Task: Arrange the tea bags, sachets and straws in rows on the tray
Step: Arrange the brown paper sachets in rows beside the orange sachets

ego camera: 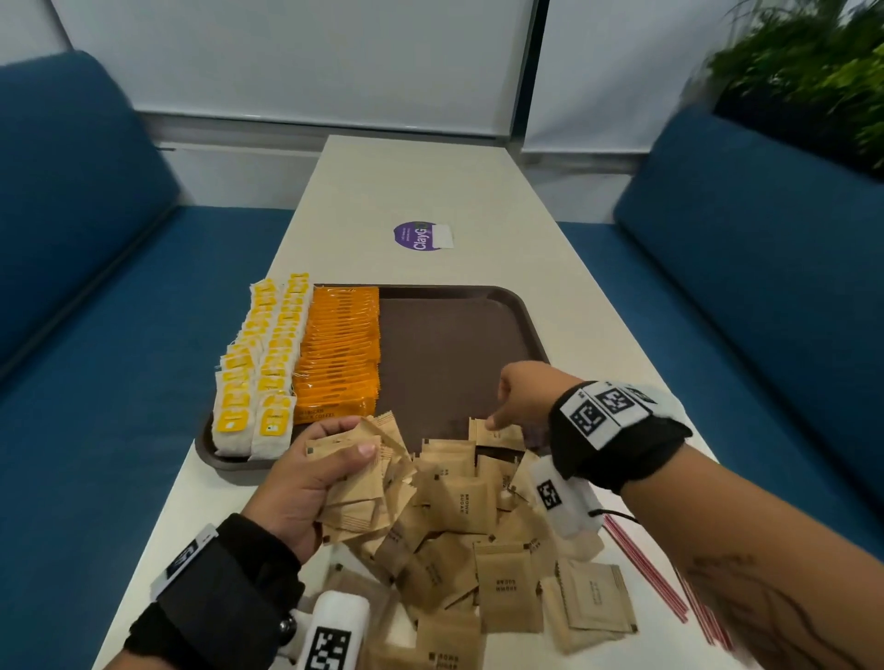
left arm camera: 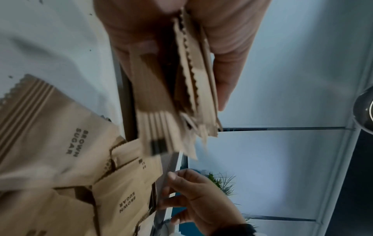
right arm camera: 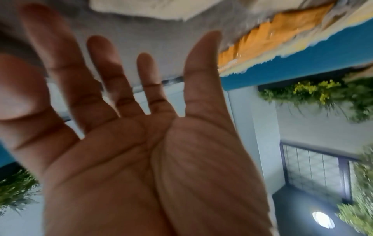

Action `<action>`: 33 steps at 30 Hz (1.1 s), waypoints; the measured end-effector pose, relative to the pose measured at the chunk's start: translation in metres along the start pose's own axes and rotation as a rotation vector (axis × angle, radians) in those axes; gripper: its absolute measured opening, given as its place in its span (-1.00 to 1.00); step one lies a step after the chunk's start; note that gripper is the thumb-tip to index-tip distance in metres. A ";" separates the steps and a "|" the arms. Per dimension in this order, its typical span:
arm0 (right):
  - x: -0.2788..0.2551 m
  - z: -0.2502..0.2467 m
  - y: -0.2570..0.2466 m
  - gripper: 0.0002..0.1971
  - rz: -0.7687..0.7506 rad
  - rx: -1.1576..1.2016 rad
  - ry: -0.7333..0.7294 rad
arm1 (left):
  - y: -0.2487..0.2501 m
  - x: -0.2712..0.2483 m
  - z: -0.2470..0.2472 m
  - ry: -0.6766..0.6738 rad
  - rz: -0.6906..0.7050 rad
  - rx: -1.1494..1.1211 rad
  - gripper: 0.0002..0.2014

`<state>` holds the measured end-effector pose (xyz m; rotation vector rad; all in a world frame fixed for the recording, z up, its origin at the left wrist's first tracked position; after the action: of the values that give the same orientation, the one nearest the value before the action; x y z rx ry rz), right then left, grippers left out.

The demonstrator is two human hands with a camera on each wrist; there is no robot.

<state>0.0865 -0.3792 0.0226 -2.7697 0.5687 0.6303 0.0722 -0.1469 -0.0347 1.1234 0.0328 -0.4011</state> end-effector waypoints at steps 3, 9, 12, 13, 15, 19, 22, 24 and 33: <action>0.010 0.012 -0.004 -0.45 0.066 -0.031 -0.036 | -0.001 0.002 -0.004 0.012 0.012 0.006 -0.62; 0.017 0.022 -0.003 -0.29 0.146 0.012 -0.014 | -0.002 0.002 -0.007 0.023 0.010 0.026 -0.61; 0.011 0.013 -0.001 -0.44 0.118 0.135 0.024 | -0.002 0.001 -0.008 0.045 0.022 0.046 -0.66; 0.007 0.009 0.000 -0.52 0.090 0.219 0.033 | -0.001 0.001 -0.008 0.060 0.031 0.058 -0.68; -0.005 0.002 0.000 -0.70 0.029 0.494 0.008 | 0.001 0.001 -0.007 0.088 0.046 0.090 -0.72; -0.040 -0.008 -0.008 -0.97 -0.068 0.921 -0.139 | 0.007 0.004 0.001 0.084 0.079 0.153 -0.72; -0.048 -0.016 -0.018 -0.91 -0.147 0.923 -0.207 | 0.010 0.005 0.010 0.058 0.082 0.158 -0.72; -0.042 -0.023 -0.022 -0.92 -0.185 0.878 -0.206 | 0.011 0.004 0.014 0.043 0.071 0.142 -0.69; 0.055 -0.057 -0.048 -0.82 -0.123 0.902 0.079 | 0.021 0.006 -0.002 0.082 0.029 0.033 -0.56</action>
<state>0.1731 -0.3721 0.0545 -1.9551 0.5194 0.1566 0.0850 -0.1391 -0.0183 1.1717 0.0822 -0.3307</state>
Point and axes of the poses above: each hand's wrist, its own x-axis towards the middle knuckle, its own z-axis out of the palm, y = z × x, the point moved 1 cm from there along x, towards the middle knuckle, and after that the axes turned 6 degrees about z, right-handed, at the moved point
